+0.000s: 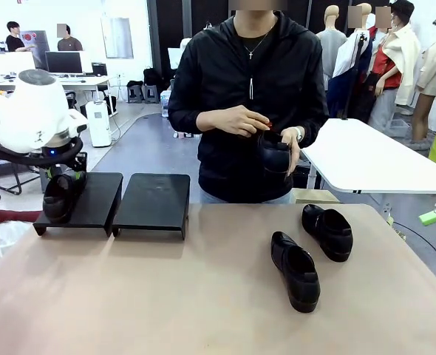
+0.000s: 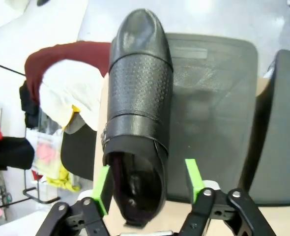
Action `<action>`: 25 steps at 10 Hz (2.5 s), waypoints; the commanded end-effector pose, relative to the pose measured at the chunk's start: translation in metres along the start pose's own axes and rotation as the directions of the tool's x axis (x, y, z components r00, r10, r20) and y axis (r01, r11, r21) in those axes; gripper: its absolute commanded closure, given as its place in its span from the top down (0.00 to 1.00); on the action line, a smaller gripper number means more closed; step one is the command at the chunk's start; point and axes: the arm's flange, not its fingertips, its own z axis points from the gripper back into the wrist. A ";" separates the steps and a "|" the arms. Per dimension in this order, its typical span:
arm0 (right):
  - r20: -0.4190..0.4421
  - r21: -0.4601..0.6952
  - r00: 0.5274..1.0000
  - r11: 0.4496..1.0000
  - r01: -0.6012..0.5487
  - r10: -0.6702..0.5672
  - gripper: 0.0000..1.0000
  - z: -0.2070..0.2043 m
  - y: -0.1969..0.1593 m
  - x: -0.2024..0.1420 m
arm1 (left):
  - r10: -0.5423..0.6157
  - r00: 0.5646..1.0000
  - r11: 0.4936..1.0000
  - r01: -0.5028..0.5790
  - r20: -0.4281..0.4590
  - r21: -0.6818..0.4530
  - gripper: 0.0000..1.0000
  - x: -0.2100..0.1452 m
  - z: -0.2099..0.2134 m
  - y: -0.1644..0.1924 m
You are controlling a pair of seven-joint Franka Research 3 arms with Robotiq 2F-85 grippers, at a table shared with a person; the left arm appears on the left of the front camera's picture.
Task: Organize the shoes by placing them on the stand.
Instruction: Place the Shoe from the middle of the table onto the Shoes Stand, then pick up one Shoe and place it in the middle of the table.
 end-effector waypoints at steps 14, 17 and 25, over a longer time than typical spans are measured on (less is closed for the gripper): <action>0.003 0.028 1.000 0.999 -0.016 0.016 1.00 0.002 0.002 0.002 | -0.035 0.981 0.540 -0.144 -0.193 -0.829 1.00 -0.200 0.224 0.064; 0.003 0.028 1.000 0.999 -0.016 0.016 1.00 0.002 0.002 0.002 | -0.035 0.981 0.540 -0.144 -0.193 -0.829 1.00 -0.200 0.224 0.064; 0.003 0.028 1.000 0.999 -0.016 0.016 1.00 0.002 0.002 0.002 | -0.035 0.981 0.540 -0.144 -0.193 -0.829 1.00 -0.200 0.224 0.064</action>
